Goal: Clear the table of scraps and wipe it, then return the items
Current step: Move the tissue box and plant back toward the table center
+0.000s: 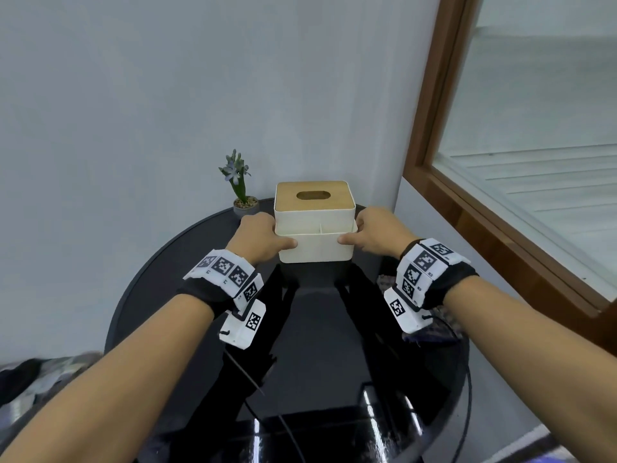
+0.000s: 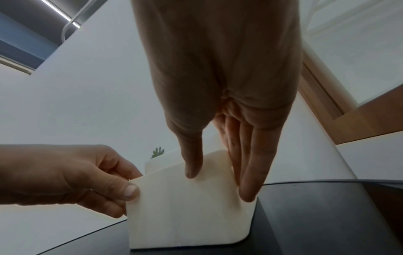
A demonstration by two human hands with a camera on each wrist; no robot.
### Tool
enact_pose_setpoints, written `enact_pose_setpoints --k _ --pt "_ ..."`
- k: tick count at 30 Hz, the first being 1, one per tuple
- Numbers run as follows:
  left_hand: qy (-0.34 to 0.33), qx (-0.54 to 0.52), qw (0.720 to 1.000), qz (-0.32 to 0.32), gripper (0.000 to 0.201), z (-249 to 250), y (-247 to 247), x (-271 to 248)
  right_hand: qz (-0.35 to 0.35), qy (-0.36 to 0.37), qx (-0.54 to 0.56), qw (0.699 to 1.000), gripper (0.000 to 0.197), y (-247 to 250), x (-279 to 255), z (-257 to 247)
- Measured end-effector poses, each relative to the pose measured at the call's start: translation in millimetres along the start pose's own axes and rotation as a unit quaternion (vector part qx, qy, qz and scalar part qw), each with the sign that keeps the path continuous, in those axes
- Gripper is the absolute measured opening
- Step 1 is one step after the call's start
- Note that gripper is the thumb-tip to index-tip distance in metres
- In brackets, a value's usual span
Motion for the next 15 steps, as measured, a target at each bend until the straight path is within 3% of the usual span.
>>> enact_pose_setpoints --k 15 --pt "-0.010 -0.010 1.000 -0.008 0.040 -4.8 -6.2 -91.8 0.028 -0.006 0.032 0.999 0.038 -3.7 -95.8 -15.1"
Point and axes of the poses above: each hand's wrist, its own x-axis towards the middle knuckle, its own y-axis out of the back of the hand, z = x × y, the point moved 8 cm from there along x, towards the middle knuckle, and after that the axes turned 11 degrees about y, right-handed, at the moved point
